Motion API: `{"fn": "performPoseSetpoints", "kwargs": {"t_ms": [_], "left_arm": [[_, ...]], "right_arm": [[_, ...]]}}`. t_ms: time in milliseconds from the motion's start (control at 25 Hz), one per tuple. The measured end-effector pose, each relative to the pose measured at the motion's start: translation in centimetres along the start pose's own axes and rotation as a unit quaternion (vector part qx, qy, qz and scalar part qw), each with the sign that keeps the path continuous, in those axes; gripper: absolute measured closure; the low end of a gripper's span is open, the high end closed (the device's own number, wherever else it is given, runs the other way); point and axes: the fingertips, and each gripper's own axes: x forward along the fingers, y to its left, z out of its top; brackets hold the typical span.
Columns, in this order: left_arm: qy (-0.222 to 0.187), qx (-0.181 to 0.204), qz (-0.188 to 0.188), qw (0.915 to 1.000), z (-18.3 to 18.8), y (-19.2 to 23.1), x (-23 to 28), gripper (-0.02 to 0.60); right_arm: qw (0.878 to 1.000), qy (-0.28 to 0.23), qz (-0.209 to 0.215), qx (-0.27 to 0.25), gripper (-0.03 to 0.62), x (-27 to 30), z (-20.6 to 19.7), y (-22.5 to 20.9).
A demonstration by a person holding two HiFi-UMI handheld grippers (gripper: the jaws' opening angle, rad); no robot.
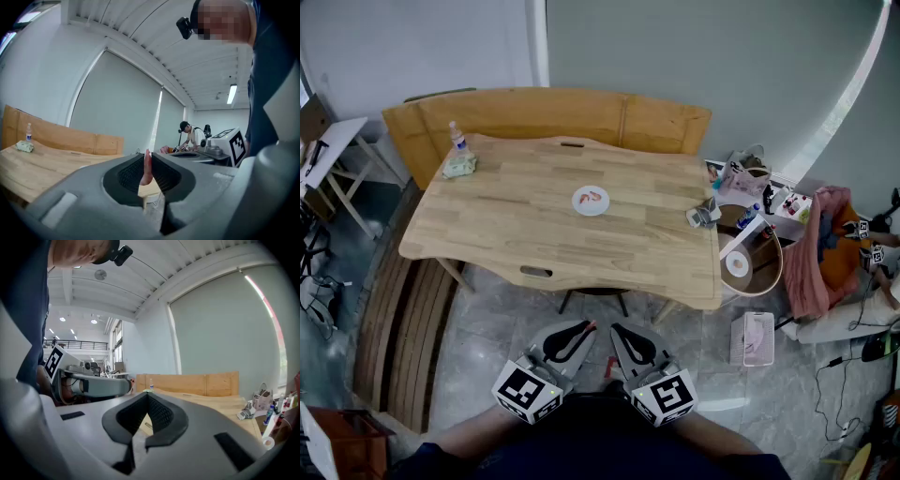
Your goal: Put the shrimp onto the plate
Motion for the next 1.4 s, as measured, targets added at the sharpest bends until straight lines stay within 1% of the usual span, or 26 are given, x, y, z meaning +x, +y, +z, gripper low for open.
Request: {"fn": "performPoseSetpoints", "kwargs": {"t_ms": [400,640,880,1080,1200,1400], "left_arm": [[0.005,-0.005,0.007,1.0,-0.2,0.2,0.4,0.528],[0.009,-0.005,0.015,0.9998,-0.3,0.2,1.1,0.528],[0.012,-0.005,0.034,0.9993,-0.7,-0.8,2.4,0.528],[0.005,-0.008,0.062,0.998,-0.9,-1.4,3.4,0.528],[0.003,-0.006,0.075,0.9971,-0.8,-1.1,4.0,0.528],[-0.003,-0.006,0.083,0.9965,-0.7,0.6,5.1,0.528]], "right_arm": [[1.0,0.002,0.002,0.004,0.585,0.2,-0.2,-0.5],[1.0,-0.001,0.021,0.006,0.585,0.2,-0.1,-0.8],[0.999,-0.004,0.037,0.004,0.585,-0.9,-0.4,-2.5],[0.999,0.0,0.043,0.01,0.585,-1.7,-1.4,-4.6],[0.999,0.009,0.047,0.006,0.585,-1.7,-1.9,-5.6],[0.999,0.011,0.052,0.001,0.585,-0.4,-2.2,-6.9]]}}
